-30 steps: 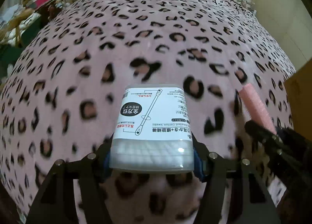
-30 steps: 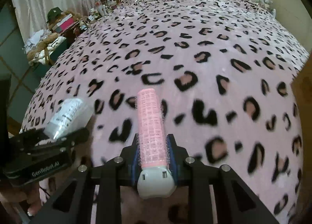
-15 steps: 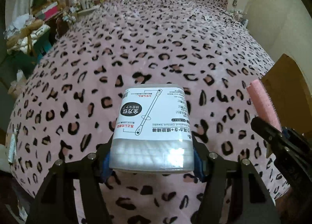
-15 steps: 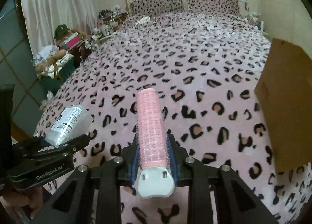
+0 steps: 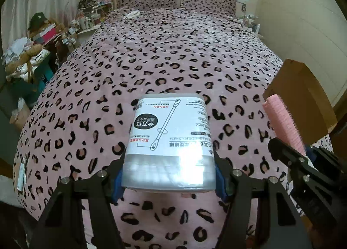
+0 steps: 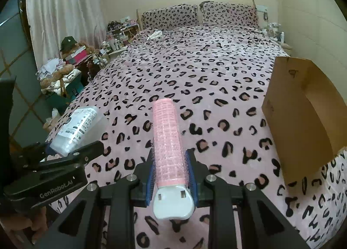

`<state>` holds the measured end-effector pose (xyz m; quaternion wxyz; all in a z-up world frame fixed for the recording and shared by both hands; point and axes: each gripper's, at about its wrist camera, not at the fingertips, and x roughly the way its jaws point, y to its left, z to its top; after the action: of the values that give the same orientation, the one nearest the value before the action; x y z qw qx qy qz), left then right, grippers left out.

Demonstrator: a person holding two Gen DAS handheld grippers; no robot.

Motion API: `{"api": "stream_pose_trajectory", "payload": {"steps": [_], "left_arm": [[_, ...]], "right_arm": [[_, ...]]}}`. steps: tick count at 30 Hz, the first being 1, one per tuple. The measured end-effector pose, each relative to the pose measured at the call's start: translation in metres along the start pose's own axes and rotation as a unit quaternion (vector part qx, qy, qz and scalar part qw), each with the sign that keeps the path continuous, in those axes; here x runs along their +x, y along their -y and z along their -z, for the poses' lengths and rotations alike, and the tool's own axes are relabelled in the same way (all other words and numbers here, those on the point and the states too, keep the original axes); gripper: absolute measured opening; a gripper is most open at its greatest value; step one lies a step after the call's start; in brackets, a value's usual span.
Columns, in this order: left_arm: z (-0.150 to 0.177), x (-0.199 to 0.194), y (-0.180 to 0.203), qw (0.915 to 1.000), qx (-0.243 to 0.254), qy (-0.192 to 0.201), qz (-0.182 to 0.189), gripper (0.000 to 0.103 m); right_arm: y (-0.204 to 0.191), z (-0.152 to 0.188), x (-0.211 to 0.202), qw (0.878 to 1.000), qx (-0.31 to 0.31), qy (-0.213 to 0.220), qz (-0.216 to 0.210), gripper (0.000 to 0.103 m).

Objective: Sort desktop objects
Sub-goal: 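Carry the swab packet and pink roller with both tools toward the cardboard box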

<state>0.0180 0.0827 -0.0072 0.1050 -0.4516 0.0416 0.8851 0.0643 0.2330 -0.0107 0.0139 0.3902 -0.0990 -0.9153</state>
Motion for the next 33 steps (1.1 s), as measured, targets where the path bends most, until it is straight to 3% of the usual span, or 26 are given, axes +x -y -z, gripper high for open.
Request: {"api": "stream_pose_trajectory", "payload": {"steps": [10, 23, 33], "left_arm": [[0.003, -0.008, 0.034, 0.9993, 0.035, 0.005, 0.013, 0.065], [0.008, -0.012, 0.086, 0.9936, 0.09, 0.005, 0.068, 0.065], [0.008, -0.018, 0.101, 0.9917, 0.103, 0.009, 0.076, 0.065]], "right_arm": [[0.015, 0.009, -0.022, 1.0, 0.015, 0.007, 0.019, 0.026], [0.047, 0.018, -0.051, 0.996, 0.047, 0.016, 0.074, 0.026], [0.057, 0.021, -0.06, 0.995, 0.054, 0.015, 0.086, 0.026]]}}
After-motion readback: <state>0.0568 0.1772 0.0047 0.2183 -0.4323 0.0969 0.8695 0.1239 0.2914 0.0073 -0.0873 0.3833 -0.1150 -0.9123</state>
